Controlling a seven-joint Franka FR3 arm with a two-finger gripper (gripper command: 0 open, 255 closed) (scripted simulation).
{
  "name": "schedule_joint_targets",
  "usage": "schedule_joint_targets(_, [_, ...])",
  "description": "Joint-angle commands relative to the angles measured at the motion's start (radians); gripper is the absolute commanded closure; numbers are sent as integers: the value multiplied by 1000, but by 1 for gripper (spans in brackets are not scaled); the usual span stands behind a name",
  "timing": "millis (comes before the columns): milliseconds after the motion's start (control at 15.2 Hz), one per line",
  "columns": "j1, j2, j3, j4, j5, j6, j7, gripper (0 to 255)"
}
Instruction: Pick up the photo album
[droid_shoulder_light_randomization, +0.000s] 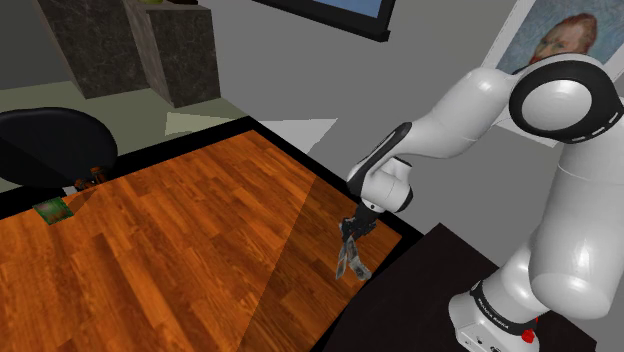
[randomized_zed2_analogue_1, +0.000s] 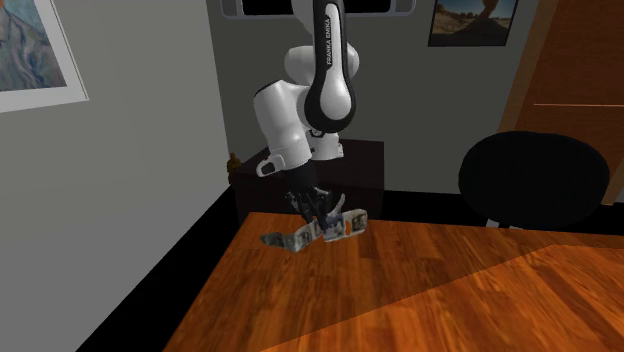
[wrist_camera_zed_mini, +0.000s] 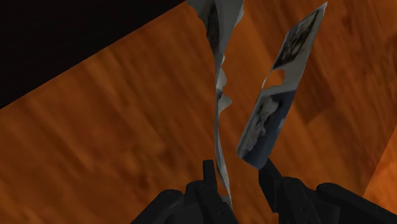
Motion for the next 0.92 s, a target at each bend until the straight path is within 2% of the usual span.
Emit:
schedule_joint_targets(0, [0,2,0,-1,0,0,0,255])
schedule_joint_targets(264, [1,-1,0,-3,-1,0,3,255])
schedule_joint_targets(858, [44,-162,-63,-77,-186,-60,189,255])
